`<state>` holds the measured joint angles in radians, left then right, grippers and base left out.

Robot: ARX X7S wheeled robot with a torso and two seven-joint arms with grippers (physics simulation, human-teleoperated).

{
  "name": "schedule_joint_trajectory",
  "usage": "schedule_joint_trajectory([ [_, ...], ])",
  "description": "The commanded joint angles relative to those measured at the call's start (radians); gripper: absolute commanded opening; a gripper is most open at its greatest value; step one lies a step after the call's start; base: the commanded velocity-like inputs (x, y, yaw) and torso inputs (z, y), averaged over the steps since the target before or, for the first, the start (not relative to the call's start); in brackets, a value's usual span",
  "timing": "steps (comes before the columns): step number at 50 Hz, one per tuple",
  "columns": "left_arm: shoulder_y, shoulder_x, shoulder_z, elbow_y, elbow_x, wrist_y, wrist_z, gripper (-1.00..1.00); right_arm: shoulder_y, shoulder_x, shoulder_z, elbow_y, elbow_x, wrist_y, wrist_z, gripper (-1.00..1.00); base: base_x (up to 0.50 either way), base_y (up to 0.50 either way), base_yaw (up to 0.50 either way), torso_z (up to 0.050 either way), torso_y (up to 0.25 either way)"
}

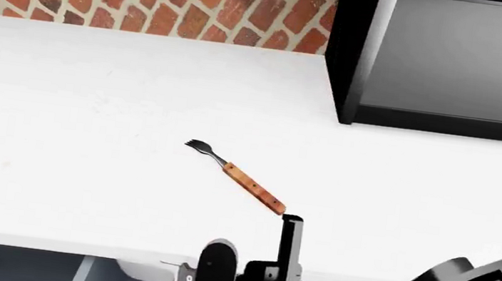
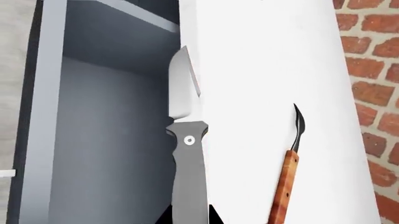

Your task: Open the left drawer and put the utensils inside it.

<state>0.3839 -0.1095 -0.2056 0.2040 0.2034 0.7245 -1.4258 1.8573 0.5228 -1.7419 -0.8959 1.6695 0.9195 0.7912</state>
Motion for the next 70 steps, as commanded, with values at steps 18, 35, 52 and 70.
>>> schedule_joint_trajectory([
  [18, 0.001, -0.001, 0.0, -0.002, -0.002, 0.001, 0.0, 1.0, -0.1, -0.125, -0.062, 0.039, -0.107, 0.057, -0.019, -1.0, 0.0, 0.0, 0.0, 0.0, 0.0],
  [35, 0.002, 0.0, 0.001, -0.005, -0.001, 0.0, 0.0, 1.0, -0.179, -0.085, -0.115, 0.103, -0.234, 0.061, -0.109, -1.0, 0.0, 0.0, 0.0, 0.0, 0.0],
  [52, -0.001, -0.001, 0.002, -0.008, -0.003, -0.003, 0.001, 1.0, -0.192, -0.086, -0.126, 0.111, -0.255, 0.067, -0.107, 1.0, 0.0, 0.0, 0.0, 0.0, 0.001],
  [70, -0.003, -0.002, 0.003, -0.01, -0.005, -0.003, 0.002, 1.0, -0.112, -0.042, -0.083, 0.071, -0.246, 0.065, -0.117, 1.0, 0.0, 0.0, 0.0, 0.0, 0.0],
])
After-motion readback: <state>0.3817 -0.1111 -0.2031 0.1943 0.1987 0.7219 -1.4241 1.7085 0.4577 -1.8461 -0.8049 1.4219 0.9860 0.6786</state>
